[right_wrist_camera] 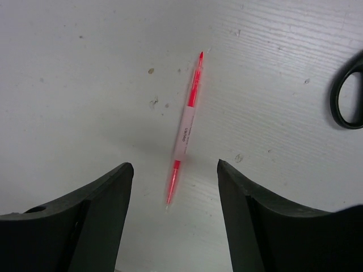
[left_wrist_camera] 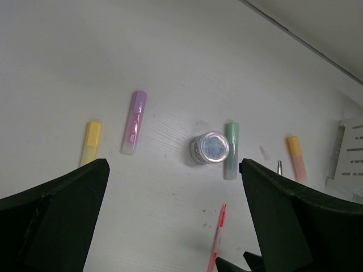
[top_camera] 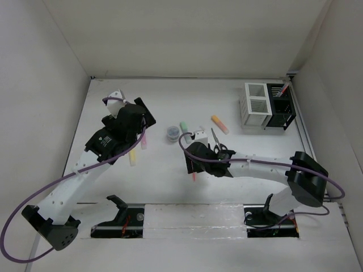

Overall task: Sort the stationery into containers
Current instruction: Pick up the stationery from the center of the board.

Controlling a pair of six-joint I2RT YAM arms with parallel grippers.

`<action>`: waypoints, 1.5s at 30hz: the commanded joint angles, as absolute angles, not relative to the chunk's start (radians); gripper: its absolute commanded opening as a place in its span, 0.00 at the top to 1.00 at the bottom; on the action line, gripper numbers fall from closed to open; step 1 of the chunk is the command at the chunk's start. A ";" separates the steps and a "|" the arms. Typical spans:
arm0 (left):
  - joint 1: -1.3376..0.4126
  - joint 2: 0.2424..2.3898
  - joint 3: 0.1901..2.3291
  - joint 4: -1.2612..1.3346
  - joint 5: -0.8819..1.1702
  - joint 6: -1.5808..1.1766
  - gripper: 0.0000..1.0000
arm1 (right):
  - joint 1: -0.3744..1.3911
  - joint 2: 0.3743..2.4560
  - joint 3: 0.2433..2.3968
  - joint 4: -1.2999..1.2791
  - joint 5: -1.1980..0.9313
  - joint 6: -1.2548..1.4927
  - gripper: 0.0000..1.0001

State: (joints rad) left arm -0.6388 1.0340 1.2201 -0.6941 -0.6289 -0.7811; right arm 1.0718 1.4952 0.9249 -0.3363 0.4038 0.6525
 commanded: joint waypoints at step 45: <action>-0.678 1.337 1.325 -0.468 -0.284 -0.830 0.00 | 0.964 1.197 1.002 -0.754 0.820 0.808 1.00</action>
State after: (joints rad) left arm -0.6453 1.2018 1.2484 -0.5423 -0.3790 -0.7769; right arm 1.0317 1.2339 0.9646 -0.6067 0.6724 0.7895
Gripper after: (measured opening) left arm 0.997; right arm 0.050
